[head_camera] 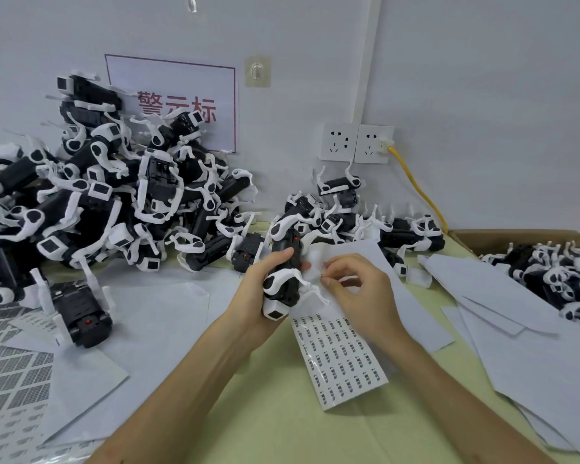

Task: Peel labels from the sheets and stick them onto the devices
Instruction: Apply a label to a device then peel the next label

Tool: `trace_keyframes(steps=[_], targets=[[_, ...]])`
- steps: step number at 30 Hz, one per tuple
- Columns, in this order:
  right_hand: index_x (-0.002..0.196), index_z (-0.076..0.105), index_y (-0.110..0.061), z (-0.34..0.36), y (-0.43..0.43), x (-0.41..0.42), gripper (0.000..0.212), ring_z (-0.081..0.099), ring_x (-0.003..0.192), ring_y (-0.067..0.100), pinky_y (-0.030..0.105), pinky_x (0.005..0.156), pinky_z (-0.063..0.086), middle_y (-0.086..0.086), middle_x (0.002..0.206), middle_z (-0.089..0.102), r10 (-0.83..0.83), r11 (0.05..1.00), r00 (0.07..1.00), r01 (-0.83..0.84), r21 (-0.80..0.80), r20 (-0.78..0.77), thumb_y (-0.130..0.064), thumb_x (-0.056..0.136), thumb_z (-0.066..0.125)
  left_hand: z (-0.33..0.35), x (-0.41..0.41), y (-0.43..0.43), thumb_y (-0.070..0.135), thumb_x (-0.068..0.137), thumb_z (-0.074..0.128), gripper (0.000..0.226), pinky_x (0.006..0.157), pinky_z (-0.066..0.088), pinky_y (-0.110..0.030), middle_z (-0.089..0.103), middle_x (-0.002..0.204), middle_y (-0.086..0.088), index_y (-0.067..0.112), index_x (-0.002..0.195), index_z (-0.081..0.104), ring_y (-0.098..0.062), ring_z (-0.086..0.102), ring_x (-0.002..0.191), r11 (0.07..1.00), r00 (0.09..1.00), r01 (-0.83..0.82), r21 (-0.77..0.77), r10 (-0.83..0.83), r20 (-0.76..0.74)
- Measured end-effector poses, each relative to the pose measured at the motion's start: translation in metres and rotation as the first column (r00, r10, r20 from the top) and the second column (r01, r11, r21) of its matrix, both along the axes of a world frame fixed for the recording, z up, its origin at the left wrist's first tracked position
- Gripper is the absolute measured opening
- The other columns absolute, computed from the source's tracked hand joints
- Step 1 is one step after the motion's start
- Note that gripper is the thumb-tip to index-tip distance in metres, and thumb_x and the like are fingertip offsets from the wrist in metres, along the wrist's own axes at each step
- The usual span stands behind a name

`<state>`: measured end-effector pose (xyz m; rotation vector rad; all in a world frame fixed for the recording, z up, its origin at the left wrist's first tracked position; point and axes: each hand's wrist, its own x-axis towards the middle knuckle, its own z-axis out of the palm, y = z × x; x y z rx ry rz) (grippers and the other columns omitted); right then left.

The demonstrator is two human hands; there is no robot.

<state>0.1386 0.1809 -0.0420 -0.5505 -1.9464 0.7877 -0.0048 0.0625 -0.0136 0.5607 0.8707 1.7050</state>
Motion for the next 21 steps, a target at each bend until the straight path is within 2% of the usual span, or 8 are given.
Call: trace_keyframes(steps=[2,4,6,9,12,16,19,21], targets=[[0.091,0.075,-0.023,0.0,0.0,0.0,0.017,0.07,0.084,0.006,0.013,0.074,0.053,-0.012,0.094,0.074,-0.011,0.998,0.999,0.009,-0.064,-0.035,-0.008,0.086,0.08,0.0,0.001,0.0,0.029,0.083,0.073,0.027,0.088,0.053,-0.033,0.074,0.103,-0.007,0.013,0.105,0.08,-0.018,0.072,0.085,1.0,1.0,-0.014,0.013,0.013,0.007],[0.096,0.076,-0.025,0.002,-0.001,0.001,0.019,0.071,0.083,0.005,0.013,0.074,0.053,-0.013,0.094,0.075,-0.009,0.995,0.998,0.004,-0.095,-0.059,-0.009,0.086,0.081,-0.002,0.001,0.0,0.028,0.087,0.072,0.037,0.103,0.049,-0.038,0.072,0.115,-0.01,0.009,0.118,0.077,-0.024,0.067,0.103,0.999,1.0,0.001,0.035,-0.001,0.002],[0.095,0.079,-0.024,0.003,-0.002,0.0,0.019,0.071,0.083,0.006,0.015,0.075,0.054,-0.014,0.1,0.075,0.003,0.996,0.998,-0.009,-0.086,-0.069,-0.007,0.087,0.08,-0.004,0.001,0.0,0.027,0.088,0.072,0.035,0.114,0.04,-0.043,0.068,0.12,-0.012,0.01,0.118,0.076,-0.026,0.06,0.114,0.998,1.0,0.014,0.057,-0.012,-0.021],[0.091,0.08,-0.017,0.005,-0.003,0.0,0.016,0.072,0.083,0.008,0.018,0.077,0.056,-0.012,0.103,0.075,0.002,0.997,0.996,-0.009,-0.076,-0.084,-0.002,0.086,0.079,-0.004,0.001,0.001,0.03,0.085,0.073,0.025,0.108,0.04,-0.042,0.07,0.112,-0.008,0.015,0.103,0.081,-0.024,0.061,0.11,0.997,0.995,0.053,0.056,-0.048,-0.087],[0.086,0.079,-0.013,0.004,-0.001,0.001,0.013,0.072,0.083,0.007,0.019,0.077,0.057,-0.014,0.096,0.075,-0.015,0.997,0.996,0.009,-0.071,-0.088,0.0,0.084,0.08,-0.002,0.0,0.0,0.035,0.084,0.07,0.024,0.101,0.045,-0.038,0.075,0.105,-0.003,0.02,0.096,0.084,-0.017,0.07,0.097,0.996,0.982,0.088,0.028,-0.082,-0.167],[0.085,0.079,-0.013,-0.002,0.002,0.001,0.013,0.073,0.085,0.003,0.016,0.08,0.056,-0.014,0.092,0.077,-0.021,0.997,0.996,0.013,-0.082,-0.091,0.0,0.084,0.08,-0.004,0.002,0.0,0.036,0.085,0.07,0.025,0.097,0.047,-0.036,0.075,0.106,-0.003,0.019,0.097,0.083,-0.015,0.071,0.095,0.995,0.979,0.098,0.027,-0.091,-0.184],[0.084,0.079,-0.018,-0.005,0.004,0.0,0.017,0.074,0.087,0.002,0.016,0.081,0.056,-0.016,0.094,0.077,-0.029,0.999,0.994,0.027,-0.026,-0.106,-0.001,0.083,0.081,-0.004,0.001,0.002,0.036,0.084,0.072,0.026,0.101,0.045,-0.038,0.074,0.109,-0.004,0.018,0.098,0.083,-0.015,0.07,0.098,0.998,0.989,0.056,0.042,-0.05,-0.142],[0.083,0.078,-0.019,-0.006,0.005,0.0,0.018,0.073,0.088,0.002,0.016,0.081,0.057,-0.018,0.094,0.076,-0.035,0.998,0.995,0.04,0.054,-0.095,-0.002,0.083,0.082,-0.003,0.001,0.002,0.036,0.083,0.073,0.026,0.098,0.048,-0.036,0.074,0.11,-0.004,0.018,0.1,0.083,-0.014,0.071,0.097,0.998,0.992,0.048,0.051,-0.041,-0.121]])
